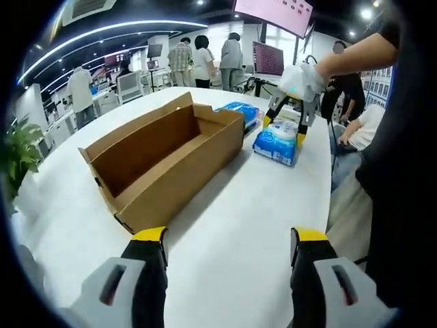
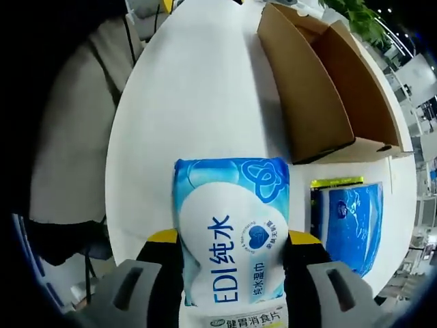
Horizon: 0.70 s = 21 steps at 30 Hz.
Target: Operate the shoe box by opening the lid, removing the specified soft item, and placing it in the target area until the item is outside and the box remains undamaged.
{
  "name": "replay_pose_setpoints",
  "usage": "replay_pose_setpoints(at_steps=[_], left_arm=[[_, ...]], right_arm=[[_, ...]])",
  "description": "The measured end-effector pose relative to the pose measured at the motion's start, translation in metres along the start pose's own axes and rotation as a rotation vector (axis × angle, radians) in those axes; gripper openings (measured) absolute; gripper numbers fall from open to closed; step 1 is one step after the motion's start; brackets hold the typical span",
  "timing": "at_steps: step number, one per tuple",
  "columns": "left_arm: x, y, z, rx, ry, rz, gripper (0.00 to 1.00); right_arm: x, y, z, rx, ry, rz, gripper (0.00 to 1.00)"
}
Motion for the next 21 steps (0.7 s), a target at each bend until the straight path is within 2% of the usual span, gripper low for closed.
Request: replay_pose_setpoints(at_steps=[7, 12, 15, 21], left_arm=[[-0.001, 0.004, 0.002, -0.021, 0.005, 0.021, 0.72], [-0.001, 0.004, 0.004, 0.024, -0.006, 0.03, 0.68], [-0.001, 0.004, 0.006, 0.005, 0.008, 0.037, 0.67], [-0.005, 0.004, 0.007, 0.026, 0.013, 0.05, 0.66]], right_arm=[[-0.002, -0.007, -0.01, 0.008, 0.001, 0.001, 0.56], [-0.002, -0.011, -0.014, -0.006, 0.005, 0.006, 0.56], [-0.001, -0.015, -0.016, -0.01, 0.006, 0.014, 0.56], [-0.002, -0.02, -0.022, 0.009, 0.001, 0.007, 0.56]])
Point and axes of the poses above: the point that each gripper's makers call its tool centre point, and the gripper's own axes: x roughly forward along the fingers, y roughly to its left, z roughly out of its top, the point moved 10 cm from there along -x, roughly backward along the fingers, and after that the axes turned 1 degree about z, right-handed, at the moved point
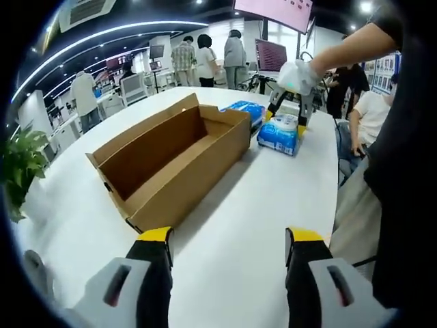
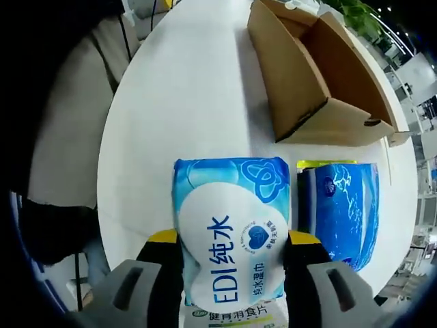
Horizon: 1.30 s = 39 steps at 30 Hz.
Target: Operate the shoe box by opening the lid, removing the specified soft item, and placing it in the target area until the item is outside and the box remains undamaged.
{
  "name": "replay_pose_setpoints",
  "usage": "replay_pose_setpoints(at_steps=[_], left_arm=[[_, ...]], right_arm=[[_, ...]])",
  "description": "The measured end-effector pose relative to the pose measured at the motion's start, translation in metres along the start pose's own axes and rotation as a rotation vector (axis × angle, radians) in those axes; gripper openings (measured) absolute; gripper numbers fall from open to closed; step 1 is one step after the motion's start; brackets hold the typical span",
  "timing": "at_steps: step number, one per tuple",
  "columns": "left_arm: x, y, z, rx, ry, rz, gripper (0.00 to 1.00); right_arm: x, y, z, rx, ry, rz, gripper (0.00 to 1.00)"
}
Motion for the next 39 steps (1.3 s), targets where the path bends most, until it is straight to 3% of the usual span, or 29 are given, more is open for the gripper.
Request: replay_pose_setpoints(at_steps=[11, 18, 20, 26, 36, 39], left_arm=[[-0.004, 0.024, 0.015, 0.074, 0.004, 0.032, 0.64], [0.003, 0.041, 0.028, 0.162, 0.026, 0.044, 0.62], [0.005, 0.044, 0.03, 0.148, 0.083, 0.028, 0.55], [0.01, 0.052, 0.038, 0.175, 0.06, 0.035, 0.57], [0.018, 0.07, 0.042, 0.285, 0.132, -0.015, 0.55], [0.022, 0.075, 0.043, 0.296, 0.136, -0.022, 0.52]], right_arm=[[-0.001, -0.006, -0.004, -0.007, 0.015, 0.006, 0.56], [-0.001, -0.004, -0.001, -0.008, 0.039, -0.004, 0.58], [0.0, -0.002, -0.001, 0.009, 0.05, -0.019, 0.59], [-0.003, 0.004, 0.001, 0.009, 0.07, -0.07, 0.6], [-0.021, 0.017, 0.005, 0.021, 0.047, -0.147, 0.59], [-0.031, 0.02, 0.006, 0.078, 0.017, -0.2, 0.55]])
Point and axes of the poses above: the point that each gripper's makers call its tool centre point, and the gripper's own axes: x roughly forward along the fingers, y roughly to its left, z roughly out of its top, the point moved 10 cm from there along -x, roughly backward along the fingers, and after that the axes turned 1 degree about z, right-handed, at the moved point
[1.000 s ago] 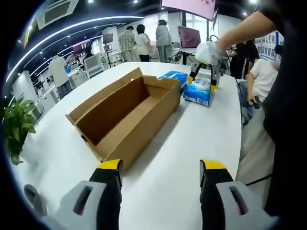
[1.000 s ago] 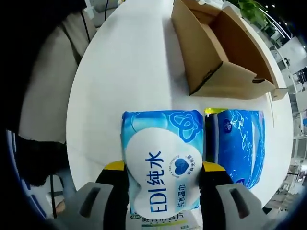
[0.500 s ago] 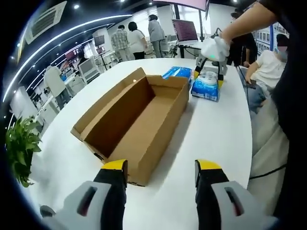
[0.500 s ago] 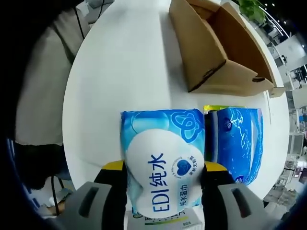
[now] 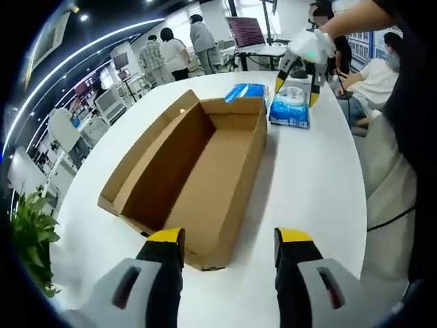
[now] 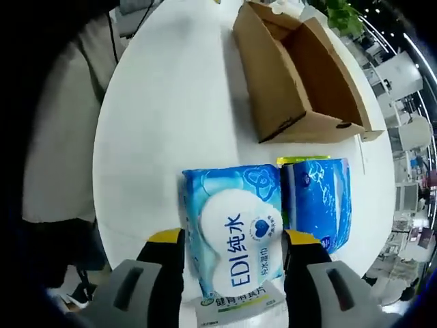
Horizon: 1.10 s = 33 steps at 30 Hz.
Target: Operate the shoe box by opening the lid, removing the specified soft item, and placing it in the target area until the item is outside and the box remains undamaged.
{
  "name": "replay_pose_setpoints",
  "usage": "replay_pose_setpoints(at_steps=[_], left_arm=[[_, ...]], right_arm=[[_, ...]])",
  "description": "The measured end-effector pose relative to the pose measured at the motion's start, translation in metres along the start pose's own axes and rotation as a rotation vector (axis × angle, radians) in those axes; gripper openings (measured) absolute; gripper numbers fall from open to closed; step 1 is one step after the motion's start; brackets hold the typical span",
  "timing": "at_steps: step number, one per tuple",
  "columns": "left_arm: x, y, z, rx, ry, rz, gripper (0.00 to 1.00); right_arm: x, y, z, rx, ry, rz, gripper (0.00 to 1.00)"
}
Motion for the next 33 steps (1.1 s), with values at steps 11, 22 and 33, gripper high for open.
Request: replay_pose_setpoints(at_steps=[11, 22, 33], left_arm=[[0.023, 0.008, -0.003, 0.081, 0.052, -0.052, 0.47], [0.04, 0.009, -0.007, 0.075, 0.101, -0.075, 0.46], [0.054, 0.005, -0.015, 0.155, 0.168, -0.12, 0.38]], right_arm=[[-0.019, 0.007, -0.001, 0.398, -0.129, -0.076, 0.5], [-0.045, -0.003, 0.004, 0.774, -0.286, -0.212, 0.53], [-0.063, -0.012, 0.005, 0.742, -0.282, -0.302, 0.54]])
Point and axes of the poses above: the point that each gripper's makers call its tool centre point, and the gripper's own axes: x roughly forward along the fingers, y roughly to its left, z roughly out of its top, the point moved 10 cm from there along -x, roughly backward along the fingers, and after that the axes turned 1 degree about z, right-handed, at the moved point
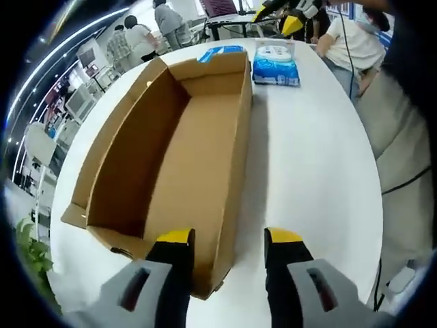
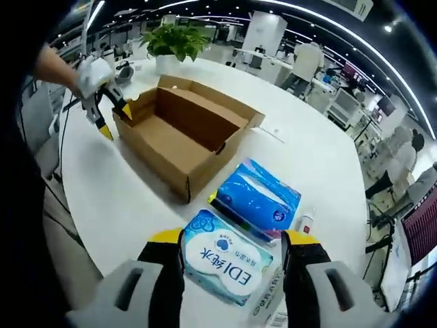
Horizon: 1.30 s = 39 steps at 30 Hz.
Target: Operate the shoe box by opening the lid, removing the specified soft item, and placing it in the target area until the item is outside and the box remains undamaged.
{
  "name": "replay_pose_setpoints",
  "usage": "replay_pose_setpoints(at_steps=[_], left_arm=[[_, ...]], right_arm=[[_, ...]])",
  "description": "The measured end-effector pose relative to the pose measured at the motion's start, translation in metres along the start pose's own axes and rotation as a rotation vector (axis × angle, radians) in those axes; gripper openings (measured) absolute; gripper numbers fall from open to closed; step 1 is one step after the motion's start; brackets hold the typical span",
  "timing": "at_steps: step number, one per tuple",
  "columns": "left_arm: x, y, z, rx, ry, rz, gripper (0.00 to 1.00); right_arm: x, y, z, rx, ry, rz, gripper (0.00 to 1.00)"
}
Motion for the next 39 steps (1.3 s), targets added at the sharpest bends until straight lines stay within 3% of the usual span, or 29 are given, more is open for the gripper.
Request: replay_pose_setpoints(at_steps=[3, 7, 11, 14, 18, 23, 27, 30, 34, 36, 39], left_arm=[[0.004, 0.0, 0.003, -0.017, 0.02, -0.03, 0.37], [0.007, 0.004, 0.002, 0.021, 0.044, 0.003, 0.24], [0.006, 0.008, 0.003, -0.019, 0.028, 0.013, 0.19], [0.006, 0.007, 0.002, -0.002, 0.034, 0.022, 0.15], [0.006, 0.009, 0.003, -0.012, 0.041, 0.021, 0.15], [0.006, 0.006, 0.001, -0.025, 0.034, 0.004, 0.09], [0.007, 0.006, 0.002, 0.002, 0.057, -0.015, 0.08], [0.007, 0.006, 0.003, -0.003, 0.068, -0.018, 0.08], [0.007, 0.005, 0.005, -0.002, 0.09, -0.003, 0.08], [0.007, 0.004, 0.006, 0.003, 0.082, 0.012, 0.09], [0.006, 0.007, 0.009, 0.043, 0.058, 0.052, 0.13]], right_arm=[[-0.004, 0.0, 0.01, 0.02, -0.082, -0.016, 0.47], [-0.01, -0.002, 0.029, 0.205, -0.159, -0.004, 0.48], [-0.016, -0.013, 0.047, 0.329, -0.202, -0.014, 0.48], [-0.014, -0.016, 0.055, 0.349, -0.192, -0.019, 0.46], [-0.013, -0.017, 0.075, 0.272, -0.269, -0.002, 0.46], [-0.009, -0.018, 0.099, 0.14, -0.256, -0.002, 0.43], [-0.002, -0.022, 0.12, 0.19, -0.305, 0.03, 0.46], [0.002, -0.027, 0.129, 0.184, -0.29, 0.022, 0.48], [0.004, -0.03, 0.141, 0.138, -0.284, 0.006, 0.45], [0.006, -0.031, 0.145, 0.066, -0.264, -0.005, 0.43], [0.01, -0.029, 0.148, 0.061, -0.259, 0.003, 0.42]])
Point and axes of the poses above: the point that each gripper's makers call its tool centre point, and the gripper's own axes: x roughly forward along the fingers, y roughly to its left, z roughly out of its top, the point moved 10 cm from there along -x, roughly backward along the fingers, and after that the axes turned 1 degree about z, right-handed, at the moved point
